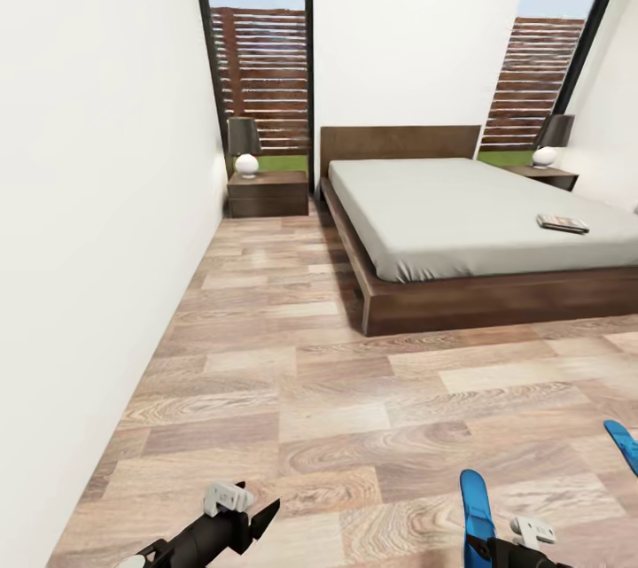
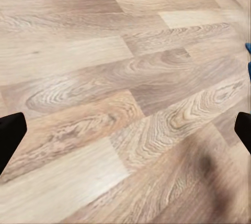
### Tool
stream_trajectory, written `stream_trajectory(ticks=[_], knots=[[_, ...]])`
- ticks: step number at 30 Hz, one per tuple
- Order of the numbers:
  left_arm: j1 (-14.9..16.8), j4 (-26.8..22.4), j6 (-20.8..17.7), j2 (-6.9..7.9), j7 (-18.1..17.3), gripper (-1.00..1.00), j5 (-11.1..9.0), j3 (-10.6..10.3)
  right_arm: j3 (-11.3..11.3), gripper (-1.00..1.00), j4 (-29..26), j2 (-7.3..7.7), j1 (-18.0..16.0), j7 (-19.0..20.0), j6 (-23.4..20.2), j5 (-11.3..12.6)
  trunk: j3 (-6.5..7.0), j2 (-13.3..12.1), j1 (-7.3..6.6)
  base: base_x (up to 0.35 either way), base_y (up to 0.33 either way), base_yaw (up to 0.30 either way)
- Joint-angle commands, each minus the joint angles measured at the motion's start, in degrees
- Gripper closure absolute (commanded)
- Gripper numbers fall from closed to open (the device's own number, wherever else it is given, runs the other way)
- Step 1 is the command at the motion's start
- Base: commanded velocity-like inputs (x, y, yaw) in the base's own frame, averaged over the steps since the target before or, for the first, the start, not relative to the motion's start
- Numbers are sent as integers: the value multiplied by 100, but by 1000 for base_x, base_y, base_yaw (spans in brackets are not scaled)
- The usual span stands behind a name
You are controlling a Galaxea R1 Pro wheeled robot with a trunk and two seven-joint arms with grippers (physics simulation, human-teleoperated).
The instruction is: In the bedroom, move the book from the bed onto either nightstand, and place the two sandals side by side next to the bed.
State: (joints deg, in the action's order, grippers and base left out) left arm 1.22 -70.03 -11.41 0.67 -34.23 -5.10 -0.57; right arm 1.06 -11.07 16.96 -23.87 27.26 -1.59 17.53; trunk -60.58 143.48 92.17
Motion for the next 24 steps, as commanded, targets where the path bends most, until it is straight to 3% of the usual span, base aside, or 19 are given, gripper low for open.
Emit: stream_trajectory(ticks=[1, 19, 24], knots=[[1, -4, -48, 4, -5, -100, -53, -5, 8, 100, 5, 0, -3, 25, -17, 22, 18, 0, -4, 0, 0, -284], [1, -10, -45, -14, -5, -100, -44, -13, 8, 100, 7, 0, -3, 23, -8, 22, 417, -24, -50, 0, 0, -284], [1, -10, -45, -14, -5, -100, -44, -13, 8, 100, 5, 0, -3, 20, -3, 22, 506, -224, -160, 0, 0, -284]])
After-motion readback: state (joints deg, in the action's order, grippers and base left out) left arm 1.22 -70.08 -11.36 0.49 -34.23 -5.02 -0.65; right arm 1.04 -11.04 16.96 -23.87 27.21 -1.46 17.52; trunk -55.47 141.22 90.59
